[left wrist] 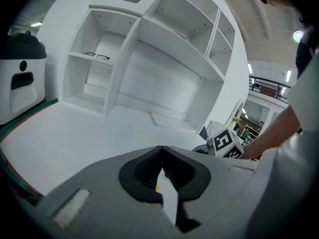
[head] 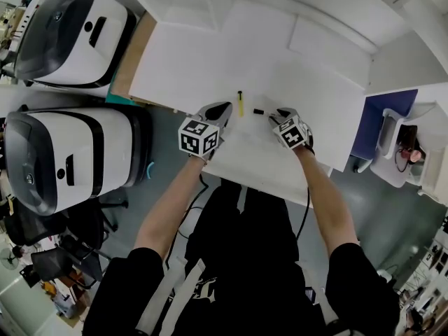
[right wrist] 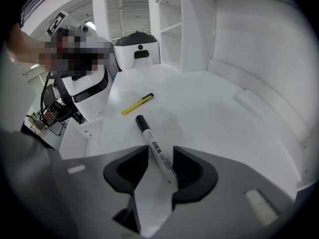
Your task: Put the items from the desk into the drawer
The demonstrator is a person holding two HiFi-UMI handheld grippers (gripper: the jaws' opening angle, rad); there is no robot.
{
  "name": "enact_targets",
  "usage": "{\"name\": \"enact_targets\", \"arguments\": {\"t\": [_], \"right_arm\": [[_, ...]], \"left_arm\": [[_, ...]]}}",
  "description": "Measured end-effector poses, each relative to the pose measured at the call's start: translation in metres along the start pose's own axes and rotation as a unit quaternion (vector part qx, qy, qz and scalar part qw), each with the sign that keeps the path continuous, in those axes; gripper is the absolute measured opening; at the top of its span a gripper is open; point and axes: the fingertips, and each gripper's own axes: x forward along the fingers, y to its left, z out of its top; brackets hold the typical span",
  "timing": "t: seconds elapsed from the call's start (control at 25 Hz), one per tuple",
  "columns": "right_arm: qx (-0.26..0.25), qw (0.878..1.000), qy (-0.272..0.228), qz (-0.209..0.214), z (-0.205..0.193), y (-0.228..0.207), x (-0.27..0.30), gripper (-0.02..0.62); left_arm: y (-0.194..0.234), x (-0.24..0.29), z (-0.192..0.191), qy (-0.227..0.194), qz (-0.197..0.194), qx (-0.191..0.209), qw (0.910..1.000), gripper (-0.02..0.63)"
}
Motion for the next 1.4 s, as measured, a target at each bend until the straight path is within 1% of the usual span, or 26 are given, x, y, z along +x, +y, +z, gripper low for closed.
{"name": "enact_targets", "arguments": {"t": [0.04, 0.24, 0.4, 0.52, 0.68, 0.88, 1.08, 1.4], "right_arm": [[-0.001, 1.000, 0.001, 0.000, -0.001, 0.000, 0.001, 0.153], [-0.005, 1.000, 0.008, 0.000, -0.002, 0.003, 0.002, 0.145], [0.000, 1.000, 0.014, 0.013, -0.006, 0.007, 0.001, 0.126], [0.000, 1.000, 0.016, 0.014, -0.007, 0.009, -0.001, 0.105], [0.007, 1.000, 0.021, 0.020, -0.013, 0.014, -0.003, 0.073], [0.023, 0.999, 0.012, 0.019, -0.014, 0.022, -0.013, 0.068], [0.033, 0.999, -0.008, 0.005, -0.010, 0.021, -0.023, 0.069], [0.068, 0.994, -0.081, -0.031, 0.024, 0.016, -0.064, 0.069]], "left_arm": [[0.000, 0.000, 0.000, 0.000, 0.001, -0.001, 1.0000, 0.000], [0.003, -0.002, -0.004, 0.001, 0.003, -0.004, 1.0000, 0.000], [0.001, -0.007, -0.011, 0.010, 0.002, 0.002, 0.9999, 0.000], [0.003, -0.011, -0.013, 0.010, 0.005, 0.002, 0.9999, 0.000], [0.001, -0.014, -0.011, 0.008, 0.005, 0.006, 0.9999, 0.000], [-0.004, -0.019, -0.009, 0.007, 0.002, 0.015, 0.9999, 0.000], [-0.006, -0.025, -0.006, 0.002, -0.001, 0.022, 0.9998, 0.000], [-0.020, -0.034, 0.008, -0.014, -0.014, 0.036, 0.9992, 0.000]]}}
